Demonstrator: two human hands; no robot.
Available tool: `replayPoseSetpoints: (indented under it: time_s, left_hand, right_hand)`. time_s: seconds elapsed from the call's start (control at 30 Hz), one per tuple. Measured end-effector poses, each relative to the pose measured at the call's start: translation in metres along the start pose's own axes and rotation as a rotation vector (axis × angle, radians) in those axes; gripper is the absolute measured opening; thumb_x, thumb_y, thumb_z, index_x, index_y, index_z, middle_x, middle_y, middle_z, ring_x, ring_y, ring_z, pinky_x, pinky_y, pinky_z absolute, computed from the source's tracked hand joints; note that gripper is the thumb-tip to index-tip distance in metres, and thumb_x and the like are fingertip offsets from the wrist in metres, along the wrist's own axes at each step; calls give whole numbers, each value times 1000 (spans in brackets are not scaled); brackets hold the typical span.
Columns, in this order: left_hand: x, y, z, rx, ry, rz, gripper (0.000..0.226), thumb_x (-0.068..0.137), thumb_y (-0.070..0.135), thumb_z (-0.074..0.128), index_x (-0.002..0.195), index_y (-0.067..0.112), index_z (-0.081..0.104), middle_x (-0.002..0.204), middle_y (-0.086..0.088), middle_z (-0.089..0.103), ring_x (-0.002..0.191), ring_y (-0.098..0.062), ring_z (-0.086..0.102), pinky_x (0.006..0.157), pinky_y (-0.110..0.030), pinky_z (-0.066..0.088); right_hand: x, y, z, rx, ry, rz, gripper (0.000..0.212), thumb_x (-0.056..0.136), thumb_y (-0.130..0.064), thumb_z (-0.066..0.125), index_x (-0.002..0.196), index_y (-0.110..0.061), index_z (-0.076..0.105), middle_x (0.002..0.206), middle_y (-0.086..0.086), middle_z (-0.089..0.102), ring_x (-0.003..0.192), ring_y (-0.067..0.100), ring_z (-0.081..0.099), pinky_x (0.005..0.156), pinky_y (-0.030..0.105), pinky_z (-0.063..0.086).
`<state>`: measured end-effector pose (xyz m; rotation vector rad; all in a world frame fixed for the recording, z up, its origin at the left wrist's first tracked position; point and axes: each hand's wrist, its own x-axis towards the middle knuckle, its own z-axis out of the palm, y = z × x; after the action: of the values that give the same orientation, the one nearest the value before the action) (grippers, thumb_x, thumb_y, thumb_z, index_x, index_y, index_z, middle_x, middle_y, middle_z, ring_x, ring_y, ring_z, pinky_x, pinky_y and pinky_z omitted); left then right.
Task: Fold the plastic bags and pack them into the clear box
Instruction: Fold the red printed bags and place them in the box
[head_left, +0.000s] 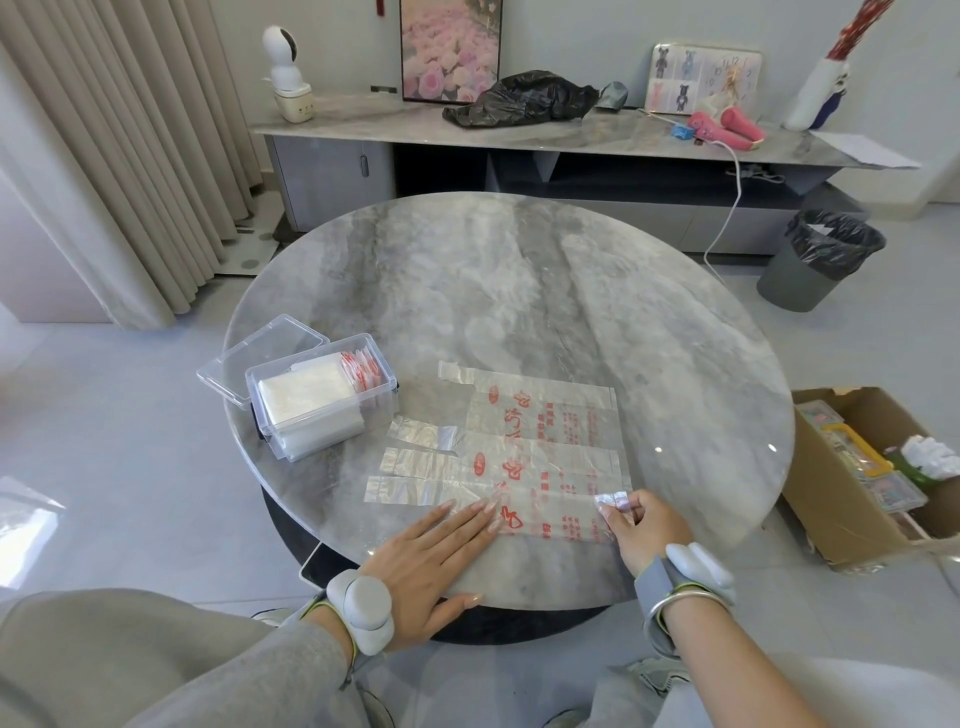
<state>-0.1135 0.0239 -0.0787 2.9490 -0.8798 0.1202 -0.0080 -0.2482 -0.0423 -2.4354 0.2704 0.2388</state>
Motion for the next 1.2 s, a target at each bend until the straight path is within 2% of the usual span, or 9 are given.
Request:
replayPoseSetpoints:
  time_s: [0.47,0.53,0.63,0.7,0.77,0.87,0.93,1.07,1.2]
  left_hand:
    - [1,0,0,-31,-23,-16,70,103,53,25,156,12,7,164,-4,6,151,-18,2,118,-41,9]
    - [1,0,0,-42,-25,-20,69,103,53,24,156,13,6,164,-4,6,151,-17,2,118,-41,9]
    - [1,1,0,-46,-24,-27,69,103,53,23,156,13,7,164,-3,6,151,-17,3,118,-41,8]
    - [2,1,1,-43,-25,-30,69,103,53,23,156,13,7,164,-3,6,151,-17,3,119,-40,6]
    - [2,1,2,-46,-28,-28,69,103,53,25,156,13,9,163,-3,7,151,-17,4,119,-40,6]
    - [3,0,5,-48,-34,-36,69,102,54,26,156,12,15,163,-3,13,150,-16,6,117,-41,12]
    - [2,0,5,-59,-38,-38,68,103,54,25,156,13,14,163,-3,12,150,-16,5,117,-41,12]
    - [2,-3,1,-72,-34,-16,66,104,50,24,156,14,7,164,-2,6,150,-15,1,118,-41,8]
    - [1,-2,1,-56,-23,-10,65,105,47,26,156,14,7,164,-1,6,150,-15,2,118,-45,9]
  right_hand:
    - [3,0,3,-44,-5,33,22,87,-39,65,94,-21,55,97,1,66,84,24,61,70,29,46]
    - [-3,-7,0,-34,93,41,25,85,-35,68,99,-20,54,100,3,64,89,26,59,75,34,48]
    - [-21,-27,-2,-111,347,-204,19,86,-25,63,102,-16,59,96,2,60,93,27,56,78,39,47]
    - [-37,-47,3,-83,226,-401,10,91,-27,56,93,-18,60,81,-8,55,86,21,55,74,36,47]
    - [-51,-60,19,-179,-27,-512,20,96,-36,47,86,-22,56,77,-12,49,82,14,50,69,30,42]
    - [-55,-63,43,-354,-168,-625,29,100,-39,35,80,-22,47,79,-11,48,87,14,47,68,28,35]
    - [-50,-57,47,-398,-201,-590,28,101,-38,34,79,-22,43,81,-10,47,89,15,48,69,29,36]
    - [-36,-39,29,-390,-176,-460,28,100,-35,36,79,-21,48,81,-7,53,83,16,48,67,29,40]
    - [-27,-17,13,-406,-109,-296,35,99,-34,38,66,-22,41,79,0,56,77,19,49,64,31,41]
